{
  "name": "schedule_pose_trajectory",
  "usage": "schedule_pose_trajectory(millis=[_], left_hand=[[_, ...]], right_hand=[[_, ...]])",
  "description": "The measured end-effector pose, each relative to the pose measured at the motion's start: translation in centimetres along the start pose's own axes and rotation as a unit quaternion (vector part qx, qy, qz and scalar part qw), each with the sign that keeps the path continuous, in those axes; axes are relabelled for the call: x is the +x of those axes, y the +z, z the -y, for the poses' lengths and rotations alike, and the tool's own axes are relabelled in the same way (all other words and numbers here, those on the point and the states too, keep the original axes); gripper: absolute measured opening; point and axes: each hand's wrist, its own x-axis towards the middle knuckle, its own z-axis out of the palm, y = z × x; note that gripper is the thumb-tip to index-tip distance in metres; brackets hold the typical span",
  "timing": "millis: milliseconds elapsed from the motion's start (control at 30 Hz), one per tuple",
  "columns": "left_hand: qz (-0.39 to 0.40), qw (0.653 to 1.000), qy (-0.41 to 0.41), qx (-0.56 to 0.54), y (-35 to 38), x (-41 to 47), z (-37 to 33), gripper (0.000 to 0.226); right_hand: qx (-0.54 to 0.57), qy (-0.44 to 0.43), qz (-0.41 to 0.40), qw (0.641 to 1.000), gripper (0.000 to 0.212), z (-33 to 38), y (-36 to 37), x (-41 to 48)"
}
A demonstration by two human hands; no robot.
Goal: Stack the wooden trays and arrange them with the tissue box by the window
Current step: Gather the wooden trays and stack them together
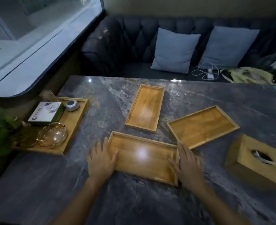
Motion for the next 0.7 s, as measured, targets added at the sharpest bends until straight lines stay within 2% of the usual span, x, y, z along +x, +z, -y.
schedule_pose_trajectory(millis=[67, 167, 233, 300, 367, 433, 467, 533, 567, 633, 700], left_hand=[[0.063, 0.994, -0.079, -0.036, 0.5, -0.1, 0.0, 0.074], [0.158, 0.966, -0.157, -0.131, 1.1, 0.1, -0.2, 0.083], [0.172, 0.950, -0.185, -0.184, 1.0, 0.5, -0.7, 0.084], [0.171, 0.936, -0.216, -0.221, 0.9, 1.4, -1.0, 0.072], [0.160, 0.919, -0.248, -0.263, 0.8, 2.3, -0.8, 0.058], [0.152, 0.884, -0.284, -0.338, 0.6, 3.0, -0.4, 0.044], [0.143, 0.855, -0.305, -0.393, 0.5, 3.2, 0.0, 0.032], [0.143, 0.797, -0.352, -0.469, 0.1, 3.3, 0.7, 0.012], [0.156, 0.782, -0.364, -0.481, 0.2, 3.4, 1.3, 0.017], [0.178, 0.771, -0.356, -0.497, 0.0, 3.4, 1.8, 0.021], [0.176, 0.772, -0.324, -0.517, -0.9, 3.2, 1.4, 0.011]], right_hand=[[0.060, 0.080, 0.056, 0.993, 0.067, 0.3, 0.5, -0.4], [0.138, 0.118, 0.099, 0.978, 0.063, 0.9, 1.4, -1.0], [0.242, 0.128, 0.091, 0.958, 0.053, 1.7, 1.6, -0.9], [0.399, 0.180, 0.053, 0.898, 0.045, 2.7, 1.5, -0.2], [0.522, 0.272, 0.024, 0.808, 0.040, 3.6, 1.0, 0.8], [0.575, 0.346, 0.007, 0.742, 0.026, 3.7, 0.7, 1.7], [0.586, 0.368, -0.001, 0.722, 0.020, 3.5, 0.7, 1.9], [0.585, 0.387, -0.005, 0.712, 0.022, 2.9, 0.6, 2.3], [0.581, 0.393, -0.001, 0.712, 0.028, 2.6, 0.5, 2.4], [0.573, 0.402, 0.001, 0.714, 0.036, 2.4, 0.4, 2.6], [0.566, 0.400, -0.004, 0.721, 0.037, 2.3, 0.3, 2.8]])
